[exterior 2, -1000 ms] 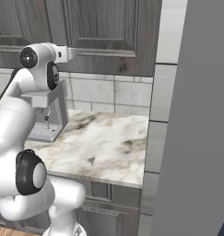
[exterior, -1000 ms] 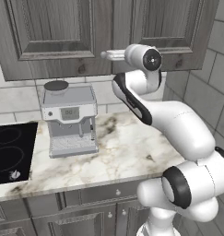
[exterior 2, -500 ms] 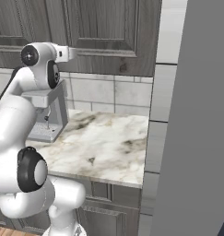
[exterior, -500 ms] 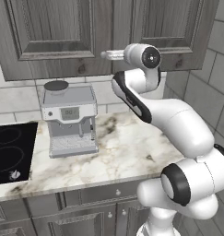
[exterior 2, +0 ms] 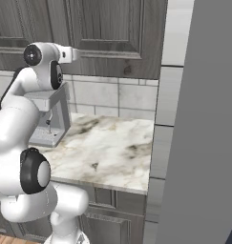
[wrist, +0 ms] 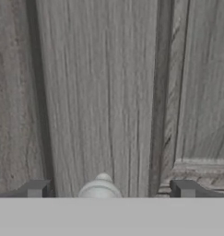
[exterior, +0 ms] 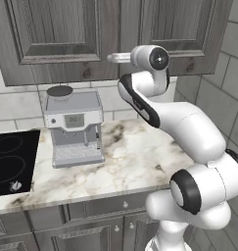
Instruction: Get the candle and the beer from the cabinet and move them to the dining counter.
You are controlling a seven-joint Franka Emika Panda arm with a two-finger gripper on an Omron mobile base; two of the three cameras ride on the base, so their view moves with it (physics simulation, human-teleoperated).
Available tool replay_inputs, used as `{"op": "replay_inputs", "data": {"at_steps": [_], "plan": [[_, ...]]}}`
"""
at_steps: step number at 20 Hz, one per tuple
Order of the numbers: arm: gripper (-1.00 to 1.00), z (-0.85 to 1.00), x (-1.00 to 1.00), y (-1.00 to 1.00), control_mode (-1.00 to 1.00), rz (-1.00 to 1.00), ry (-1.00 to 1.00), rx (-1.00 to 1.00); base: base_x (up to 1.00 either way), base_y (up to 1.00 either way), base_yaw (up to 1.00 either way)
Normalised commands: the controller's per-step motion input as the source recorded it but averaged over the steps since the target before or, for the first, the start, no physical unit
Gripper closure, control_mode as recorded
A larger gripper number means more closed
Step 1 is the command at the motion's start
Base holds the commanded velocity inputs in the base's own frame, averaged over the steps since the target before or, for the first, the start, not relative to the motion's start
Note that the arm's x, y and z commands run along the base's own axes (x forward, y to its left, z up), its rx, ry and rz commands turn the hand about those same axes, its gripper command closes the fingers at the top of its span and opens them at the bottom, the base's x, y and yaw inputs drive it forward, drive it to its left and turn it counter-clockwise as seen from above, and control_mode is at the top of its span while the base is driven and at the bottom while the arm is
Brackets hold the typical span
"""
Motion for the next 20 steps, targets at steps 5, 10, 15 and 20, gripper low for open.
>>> {"op": "replay_inputs", "data": {"at_steps": [5, 10, 15, 20], "plan": [[-1.0, -0.03, 0.1, 0.01, -1.0, 0.0, 0.01, 0.0, 0.0, 0.0, 0.0], [-1.0, -0.04, 0.07, 0.05, -1.0, 0.0, 0.01, 0.0, 0.0, 0.0, 0.0], [1.0, 0.0, 0.01, 0.0, -1.0, 0.0, 0.0, 0.0, 0.0, 0.0, 0.0], [1.0, 0.0, 0.0, 0.0, -1.0, 0.0, 0.0, 0.0, 0.0, 0.0, 0.0]]}}
